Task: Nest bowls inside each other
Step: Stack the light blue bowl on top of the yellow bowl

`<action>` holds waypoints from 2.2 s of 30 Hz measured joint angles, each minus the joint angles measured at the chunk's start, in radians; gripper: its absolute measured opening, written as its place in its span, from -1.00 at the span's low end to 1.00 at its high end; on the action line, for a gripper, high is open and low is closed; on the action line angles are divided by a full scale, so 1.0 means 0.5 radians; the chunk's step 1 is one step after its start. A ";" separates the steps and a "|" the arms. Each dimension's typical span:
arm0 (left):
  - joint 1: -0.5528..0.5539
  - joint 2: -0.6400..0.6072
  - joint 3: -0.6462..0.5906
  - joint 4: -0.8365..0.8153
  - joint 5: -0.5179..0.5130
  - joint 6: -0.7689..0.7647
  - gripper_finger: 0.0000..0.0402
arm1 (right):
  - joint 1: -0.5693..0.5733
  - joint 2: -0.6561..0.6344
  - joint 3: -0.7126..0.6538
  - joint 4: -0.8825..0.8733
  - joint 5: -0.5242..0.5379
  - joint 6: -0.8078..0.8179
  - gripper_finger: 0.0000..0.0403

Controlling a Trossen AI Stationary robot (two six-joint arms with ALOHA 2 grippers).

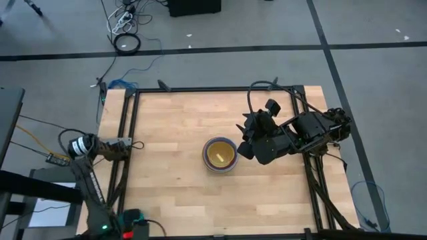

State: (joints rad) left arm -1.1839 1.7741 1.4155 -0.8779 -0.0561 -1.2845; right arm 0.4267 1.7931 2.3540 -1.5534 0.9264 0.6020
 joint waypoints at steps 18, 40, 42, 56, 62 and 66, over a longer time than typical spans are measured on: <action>-0.123 0.208 0.001 -0.002 -0.159 -0.482 0.03 | -0.024 0.000 0.000 0.006 0.064 0.014 -0.15; -0.123 0.207 -0.426 0.209 0.008 -0.534 -0.79 | -0.024 0.000 0.000 0.006 0.069 0.000 -0.15; -0.116 0.198 -0.431 0.112 -0.021 -0.504 -0.92 | -0.024 0.000 0.000 0.006 0.069 -0.002 -0.15; 0.516 -0.238 -0.441 -0.400 -1.032 0.803 -0.99 | -0.045 0.000 0.000 0.006 0.079 -0.020 -0.15; 0.894 -0.561 -0.450 0.153 -1.212 1.930 -0.99 | -0.045 0.000 0.000 0.006 0.079 -0.040 -0.15; 1.232 -0.608 -0.461 0.529 -0.885 2.548 -0.99 | -0.045 0.000 0.000 0.006 0.079 -0.043 -0.15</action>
State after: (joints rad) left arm -0.5678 1.4700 1.1851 -0.6132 -0.4986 -0.0104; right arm 0.4042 1.7933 2.3539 -1.5505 0.9661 0.5804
